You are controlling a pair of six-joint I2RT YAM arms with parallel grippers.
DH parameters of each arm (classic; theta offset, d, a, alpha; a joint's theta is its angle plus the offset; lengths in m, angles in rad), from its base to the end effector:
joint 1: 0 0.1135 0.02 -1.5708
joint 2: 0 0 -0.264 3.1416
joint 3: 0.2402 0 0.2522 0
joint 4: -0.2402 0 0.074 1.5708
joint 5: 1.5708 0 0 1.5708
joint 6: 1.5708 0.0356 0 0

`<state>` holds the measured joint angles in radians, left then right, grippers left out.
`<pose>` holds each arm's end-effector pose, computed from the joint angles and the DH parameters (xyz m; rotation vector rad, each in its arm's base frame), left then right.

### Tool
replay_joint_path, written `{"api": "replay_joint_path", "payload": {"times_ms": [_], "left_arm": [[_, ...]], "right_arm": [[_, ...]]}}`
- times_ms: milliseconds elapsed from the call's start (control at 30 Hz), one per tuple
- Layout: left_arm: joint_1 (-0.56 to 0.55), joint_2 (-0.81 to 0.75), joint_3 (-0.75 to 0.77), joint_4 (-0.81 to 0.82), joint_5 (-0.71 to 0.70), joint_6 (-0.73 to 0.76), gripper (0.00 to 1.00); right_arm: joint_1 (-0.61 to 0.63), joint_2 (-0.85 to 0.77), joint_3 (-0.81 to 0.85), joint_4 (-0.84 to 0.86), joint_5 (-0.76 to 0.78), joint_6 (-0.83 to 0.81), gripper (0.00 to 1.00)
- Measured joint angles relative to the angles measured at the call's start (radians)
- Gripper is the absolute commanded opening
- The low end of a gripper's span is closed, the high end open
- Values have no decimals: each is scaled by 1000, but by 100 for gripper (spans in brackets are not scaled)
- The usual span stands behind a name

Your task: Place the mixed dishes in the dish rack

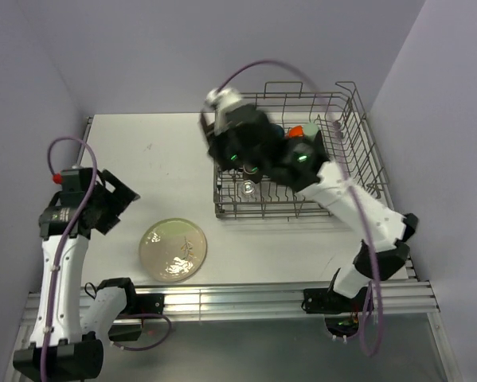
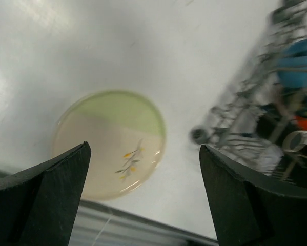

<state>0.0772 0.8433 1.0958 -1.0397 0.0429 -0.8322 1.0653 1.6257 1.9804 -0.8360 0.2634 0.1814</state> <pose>0.1437 0.0096 0.3523 -1.0333 2.1621 -0.4127 0.1725 0.2925 0.4683 -0.7338 1.9385 0.5086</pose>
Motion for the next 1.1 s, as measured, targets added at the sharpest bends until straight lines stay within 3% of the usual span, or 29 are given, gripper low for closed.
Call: {"api": "replay_joint_path", "payload": {"times_ms": [200, 333, 533, 700, 900, 1100], "left_arm": [[0, 43, -224, 42, 23, 27, 92], [0, 55, -291, 104, 39, 64, 91], [-7, 61, -348, 169, 71, 108, 89], [-10, 125, -348, 206, 117, 126, 89], [-10, 234, -329, 216, 156, 154, 88], [-10, 237, -326, 229, 182, 163, 86]], "right_arm": [[-293, -220, 38, -83, -86, 101, 0], [-472, -355, -110, -108, -205, 137, 0], [-676, -376, -301, -134, -426, 152, 0], [-764, -324, -435, -153, -542, 138, 0], [-772, -293, -463, -152, -568, 81, 0], [-772, -271, -463, -145, -552, 40, 0]]}}
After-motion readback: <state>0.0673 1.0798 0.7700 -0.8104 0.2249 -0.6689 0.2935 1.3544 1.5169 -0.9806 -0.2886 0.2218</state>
